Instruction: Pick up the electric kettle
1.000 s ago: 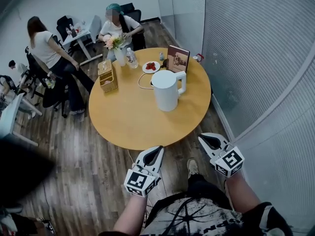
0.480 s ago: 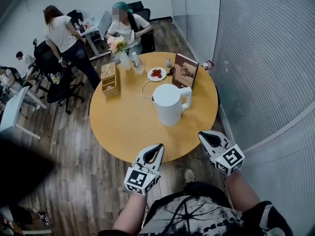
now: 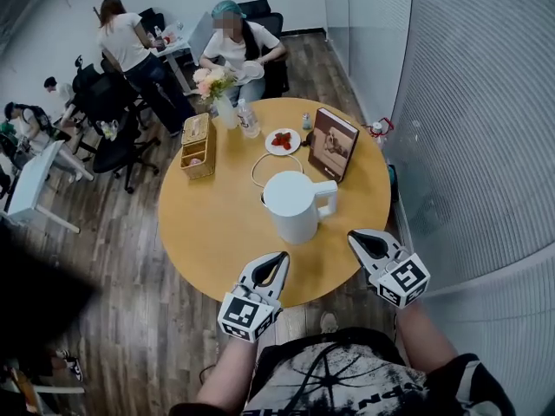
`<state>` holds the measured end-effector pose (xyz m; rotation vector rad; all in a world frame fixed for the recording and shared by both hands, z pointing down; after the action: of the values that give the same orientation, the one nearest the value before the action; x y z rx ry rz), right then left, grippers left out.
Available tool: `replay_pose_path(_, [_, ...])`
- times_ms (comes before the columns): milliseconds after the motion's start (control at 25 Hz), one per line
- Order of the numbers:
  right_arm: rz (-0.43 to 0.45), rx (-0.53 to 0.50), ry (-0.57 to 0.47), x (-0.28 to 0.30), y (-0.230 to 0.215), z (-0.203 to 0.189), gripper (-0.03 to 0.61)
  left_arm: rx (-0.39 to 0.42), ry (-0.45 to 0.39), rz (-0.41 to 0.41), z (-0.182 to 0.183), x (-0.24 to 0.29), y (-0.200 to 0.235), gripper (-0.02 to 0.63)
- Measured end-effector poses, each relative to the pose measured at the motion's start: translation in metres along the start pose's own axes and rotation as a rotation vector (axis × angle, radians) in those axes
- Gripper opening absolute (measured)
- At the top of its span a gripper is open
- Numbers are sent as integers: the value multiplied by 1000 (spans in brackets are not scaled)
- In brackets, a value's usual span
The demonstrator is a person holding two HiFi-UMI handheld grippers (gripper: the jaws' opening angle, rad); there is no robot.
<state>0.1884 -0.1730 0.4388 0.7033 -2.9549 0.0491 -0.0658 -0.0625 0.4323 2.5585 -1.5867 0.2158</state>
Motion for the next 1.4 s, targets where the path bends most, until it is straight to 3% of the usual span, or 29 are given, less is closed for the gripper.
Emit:
replay_pose_path(320, [48,-4,-32,18,-45,3,20,29,7,52,13,35,6,2])
replay_pose_path(680, [55,2,-24,37,-56,-1,20,23,14,58,12,44,25,2])
replay_pose_path(1400, [-90,19,-12,71,-27,4,20,28,-1,-79,19,44,85,2])
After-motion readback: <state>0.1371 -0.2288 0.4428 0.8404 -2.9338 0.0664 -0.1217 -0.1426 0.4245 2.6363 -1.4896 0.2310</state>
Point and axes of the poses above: the fingertips, and each gripper's own axes: x forward along the fingers, y to its left, z out of its top, the point moved 10 cm from there along -x, backward along the fingers, and after that the axes turned 1 degree about -x, right-handed, at the moved point
